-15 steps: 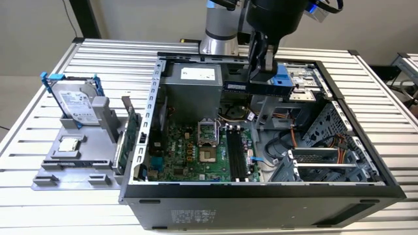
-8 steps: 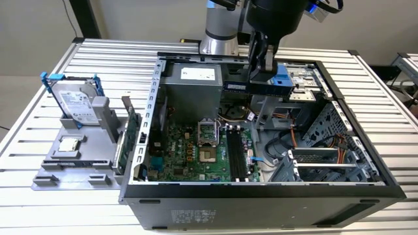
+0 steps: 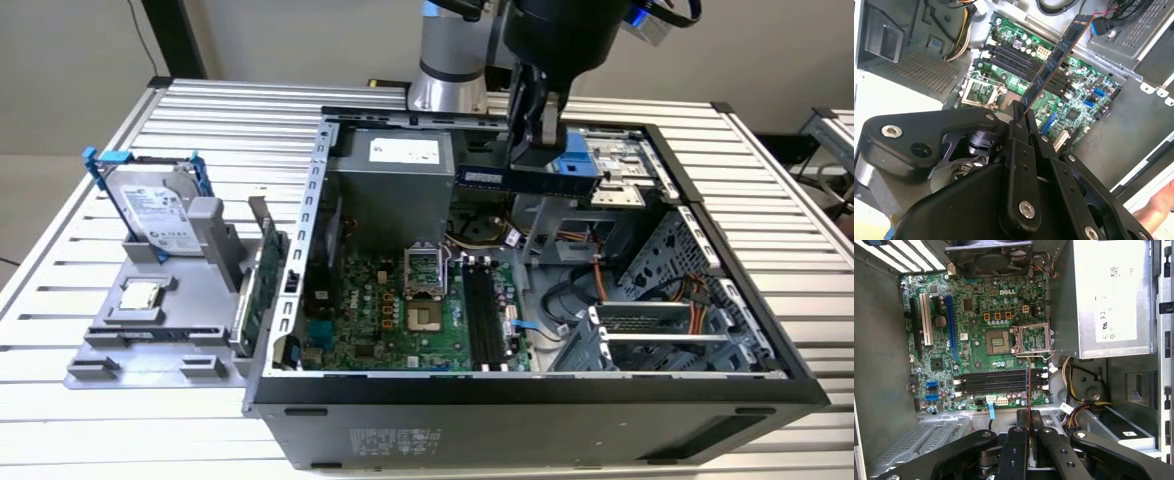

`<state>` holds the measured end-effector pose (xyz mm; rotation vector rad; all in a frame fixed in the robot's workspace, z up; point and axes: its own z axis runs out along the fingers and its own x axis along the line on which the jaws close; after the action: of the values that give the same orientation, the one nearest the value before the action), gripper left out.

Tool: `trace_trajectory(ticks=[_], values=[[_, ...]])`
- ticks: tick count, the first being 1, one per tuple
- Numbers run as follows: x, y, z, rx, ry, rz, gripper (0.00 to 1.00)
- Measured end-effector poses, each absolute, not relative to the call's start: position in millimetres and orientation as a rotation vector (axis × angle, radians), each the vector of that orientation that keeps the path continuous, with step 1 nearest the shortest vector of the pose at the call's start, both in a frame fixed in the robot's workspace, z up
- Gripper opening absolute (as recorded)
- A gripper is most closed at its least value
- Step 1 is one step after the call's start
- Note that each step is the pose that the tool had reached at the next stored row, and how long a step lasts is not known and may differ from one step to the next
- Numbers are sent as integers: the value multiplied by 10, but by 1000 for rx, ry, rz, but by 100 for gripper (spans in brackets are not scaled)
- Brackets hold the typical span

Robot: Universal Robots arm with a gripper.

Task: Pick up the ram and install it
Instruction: 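Insert the ram into the slot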

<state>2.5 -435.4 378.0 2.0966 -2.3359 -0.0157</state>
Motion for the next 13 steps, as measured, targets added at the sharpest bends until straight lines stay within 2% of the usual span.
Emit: trace_trajectory(ticks=[13], values=[[24,-4355,3779,1903,-2497,-16,0]])
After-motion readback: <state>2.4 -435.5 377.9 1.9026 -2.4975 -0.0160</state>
